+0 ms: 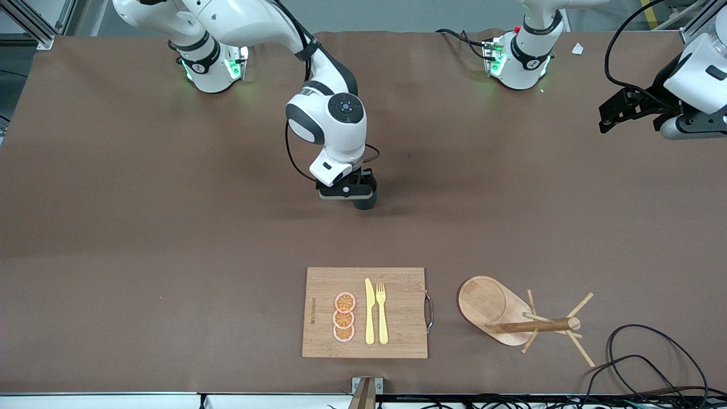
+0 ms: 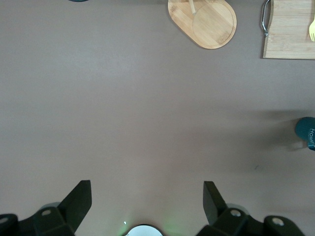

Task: Transfer cup from left to right arm and place
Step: 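Close the right gripper on the teal mug rim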

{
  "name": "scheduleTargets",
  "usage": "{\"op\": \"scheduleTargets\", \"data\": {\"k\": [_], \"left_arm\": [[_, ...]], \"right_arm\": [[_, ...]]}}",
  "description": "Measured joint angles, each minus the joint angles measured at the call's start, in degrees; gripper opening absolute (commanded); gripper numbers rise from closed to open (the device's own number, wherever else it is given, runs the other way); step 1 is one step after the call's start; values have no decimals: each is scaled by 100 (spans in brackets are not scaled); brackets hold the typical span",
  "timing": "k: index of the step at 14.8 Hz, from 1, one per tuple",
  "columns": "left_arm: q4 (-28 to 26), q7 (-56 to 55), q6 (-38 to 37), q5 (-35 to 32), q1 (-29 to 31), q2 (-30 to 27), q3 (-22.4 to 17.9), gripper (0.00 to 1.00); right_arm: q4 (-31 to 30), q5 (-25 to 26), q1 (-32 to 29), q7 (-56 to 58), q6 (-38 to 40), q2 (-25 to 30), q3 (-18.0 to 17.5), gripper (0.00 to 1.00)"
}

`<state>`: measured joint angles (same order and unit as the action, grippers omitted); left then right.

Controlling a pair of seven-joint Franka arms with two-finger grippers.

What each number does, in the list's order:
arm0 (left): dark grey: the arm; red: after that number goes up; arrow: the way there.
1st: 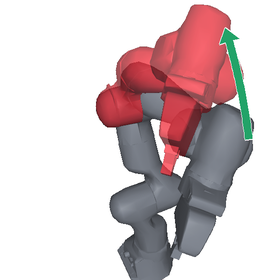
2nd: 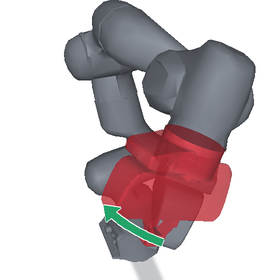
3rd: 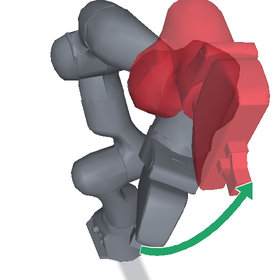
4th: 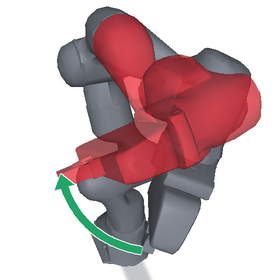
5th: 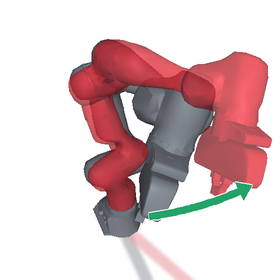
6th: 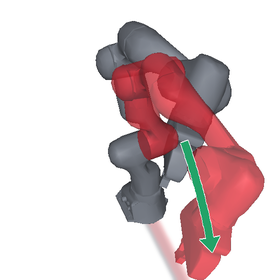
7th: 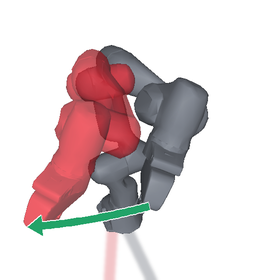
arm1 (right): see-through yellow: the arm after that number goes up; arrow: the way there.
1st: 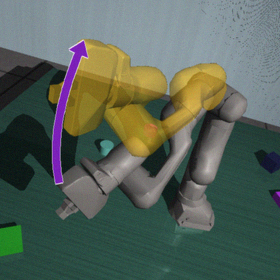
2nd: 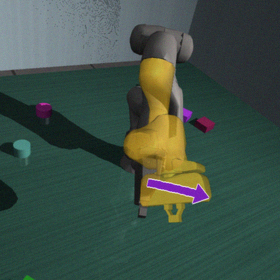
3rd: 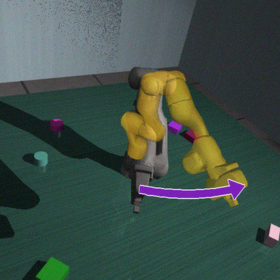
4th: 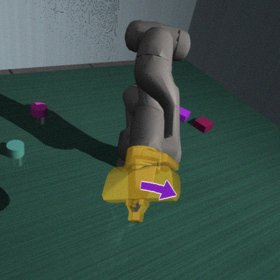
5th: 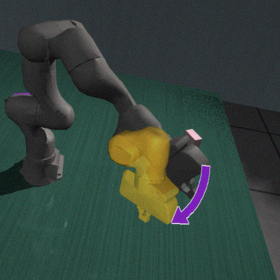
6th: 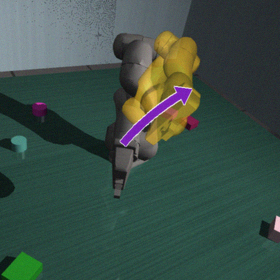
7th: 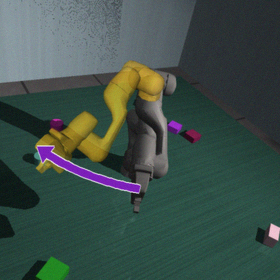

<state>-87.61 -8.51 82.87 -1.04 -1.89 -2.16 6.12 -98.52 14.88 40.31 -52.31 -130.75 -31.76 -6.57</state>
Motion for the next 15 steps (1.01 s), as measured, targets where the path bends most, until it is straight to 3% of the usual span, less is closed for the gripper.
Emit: {"op": "scheduleTargets", "data": {"k": [2, 7, 11, 14, 15], "left_arm": [[2, 0, 0, 0, 4, 0, -4, 100], [2, 0, 0, 0, 4, 0, -3, 100], [2, 0, 0, 0, 4, 0, -3, 100], [2, 0, 0, 0, 4, 0, -3, 100], [2, 0, 0, 0, 4, 0, -3, 100]], "right_arm": [[-63, 0, 11, 1, -120, -5, -1, 96], [-165, 0, 61, 1, -260, -60, -3, 75], [-179, -1, 67, 1, -418, -233, -3, 40], [-178, -1, 67, 1, -449, -283, -3, 7], [-178, -1, 69, -11, -451, -283, -3, 2]]}}
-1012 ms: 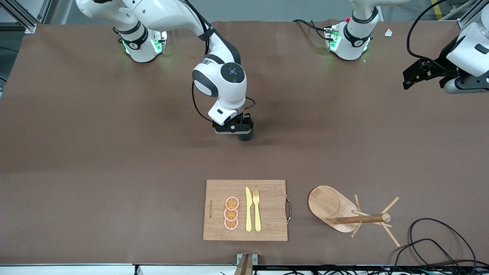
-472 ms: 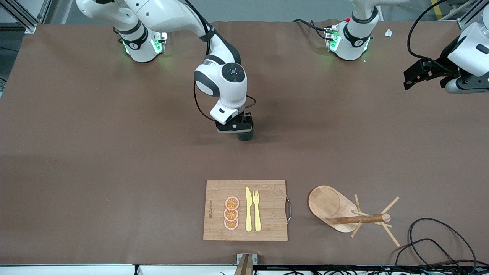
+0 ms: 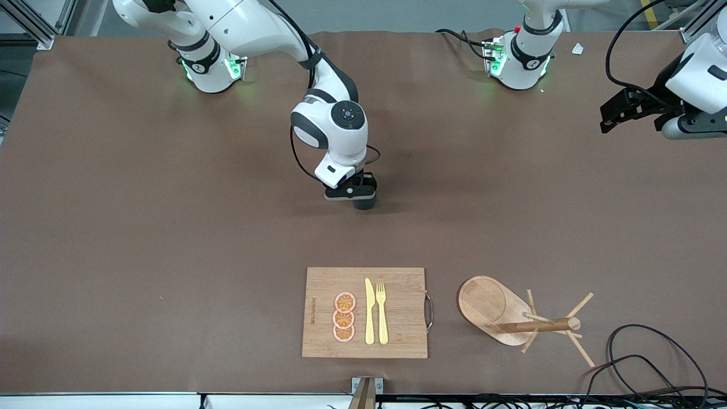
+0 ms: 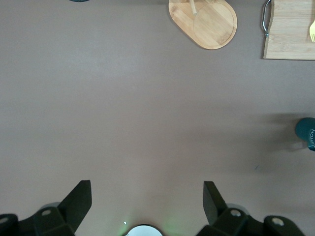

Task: Transfer cup from left to right arm and place
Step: 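Close the right gripper on the teal mug rim, then lift and carry the mug away from the cutting board with the right gripper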

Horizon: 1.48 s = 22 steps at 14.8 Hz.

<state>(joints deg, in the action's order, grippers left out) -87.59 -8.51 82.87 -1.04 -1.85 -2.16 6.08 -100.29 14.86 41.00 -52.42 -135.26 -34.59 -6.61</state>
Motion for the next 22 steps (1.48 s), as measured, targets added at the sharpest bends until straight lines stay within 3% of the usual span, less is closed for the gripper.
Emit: {"op": "scheduleTargets", "data": {"k": [10, 14, 18, 22], "left_arm": [[0, 0, 30, 0, 0, 0, -1, 100], [2, 2, 59, -5, 2, 0, -32, 100], [2, 6, 98, -44, 0, 3, -16, 100], [2, 9, 100, -45, -9, 3, 11, 100]], "right_arm": [[20, -154, -4, -119, -23, 15, 19, 0], [60, -298, -345, 1223, 482, 175, 51, 0], [37, -819, -797, 2813, 1120, 657, 61, 0], [-758, -862, -1231, 4118, 766, 1163, 76, 0]]}}
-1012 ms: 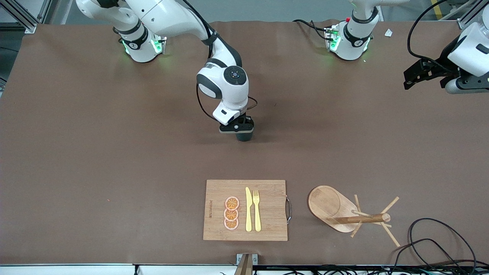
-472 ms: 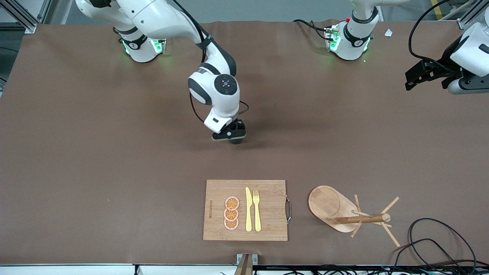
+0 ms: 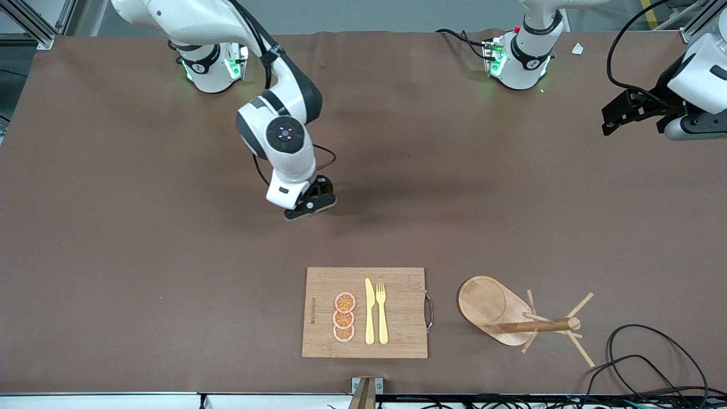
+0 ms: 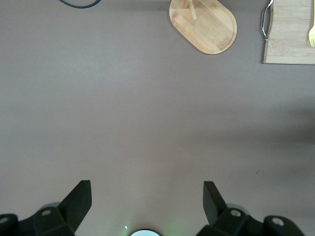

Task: Transfer cup from left to right arm and place
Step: 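Lift and carry the mug away from the cutting board with the right gripper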

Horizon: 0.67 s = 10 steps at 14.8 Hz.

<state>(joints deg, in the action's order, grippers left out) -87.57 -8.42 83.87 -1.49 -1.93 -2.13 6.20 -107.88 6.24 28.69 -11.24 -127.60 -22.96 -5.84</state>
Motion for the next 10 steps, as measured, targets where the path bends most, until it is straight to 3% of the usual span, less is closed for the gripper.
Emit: {"op": "scheduleTargets", "data": {"k": [6, 10], "left_arm": [[0, 0, 27, 0, 3, 0, 5, 100], [0, 0, 36, 0, 9, 0, 1, 100]], "right_arm": [[-1408, -7, -1090, 2536, -356, 1025, 37, 0], [-2405, -8, -2165, 4423, -1391, 1322, 55, 0]]}}
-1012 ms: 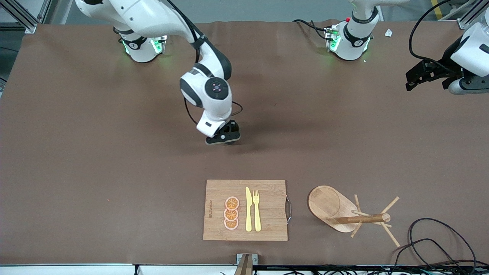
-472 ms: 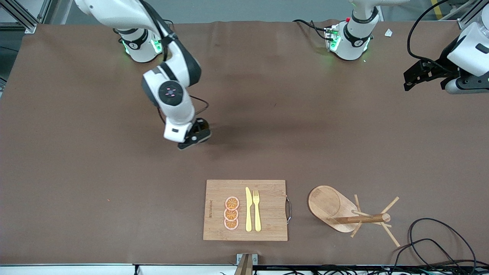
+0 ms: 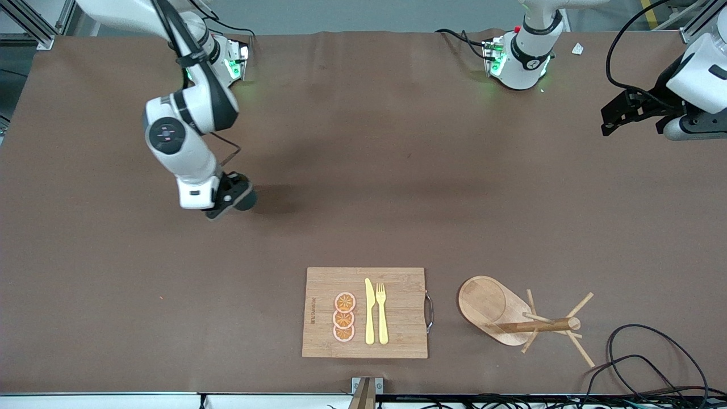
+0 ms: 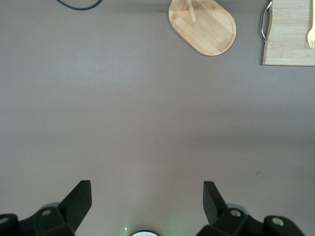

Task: Transfer cup from left to right arm and place
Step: 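Lift and carry the mug away from the cutting board with the right gripper, then lower the mug onto the table and open the right gripper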

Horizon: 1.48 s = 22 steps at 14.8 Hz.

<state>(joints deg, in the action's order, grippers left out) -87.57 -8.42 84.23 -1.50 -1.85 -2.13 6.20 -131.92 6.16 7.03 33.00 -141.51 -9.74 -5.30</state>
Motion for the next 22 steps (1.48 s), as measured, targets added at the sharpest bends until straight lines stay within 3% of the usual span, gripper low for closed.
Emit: {"op": "scheduleTargets", "data": {"k": [5, 12, 18, 20, 22], "left_arm": [[4, 0, 6, 0, 1, 0, -1, 100], [8, 0, 6, 0, 1, 0, -1, 100], [20, 0, 6, 0, 2, 0, -5, 100], [23, 0, 6, 0, 2, 0, -6, 100], [24, 0, 6, 0, 2, 0, -6, 100]], "right_arm": [[-546, 0, -1070, 1943, -482, 84, 12, 0], [-731, 0, -1255, 3767, -755, 166, -6, 0], [-754, -4, -2216, 5165, -759, 166, -4, 0], [-792, -115, -2291, 5255, -760, 166, -12, 0], [-863, -548, -2262, 5473, -767, 166, -76, 0]]}}
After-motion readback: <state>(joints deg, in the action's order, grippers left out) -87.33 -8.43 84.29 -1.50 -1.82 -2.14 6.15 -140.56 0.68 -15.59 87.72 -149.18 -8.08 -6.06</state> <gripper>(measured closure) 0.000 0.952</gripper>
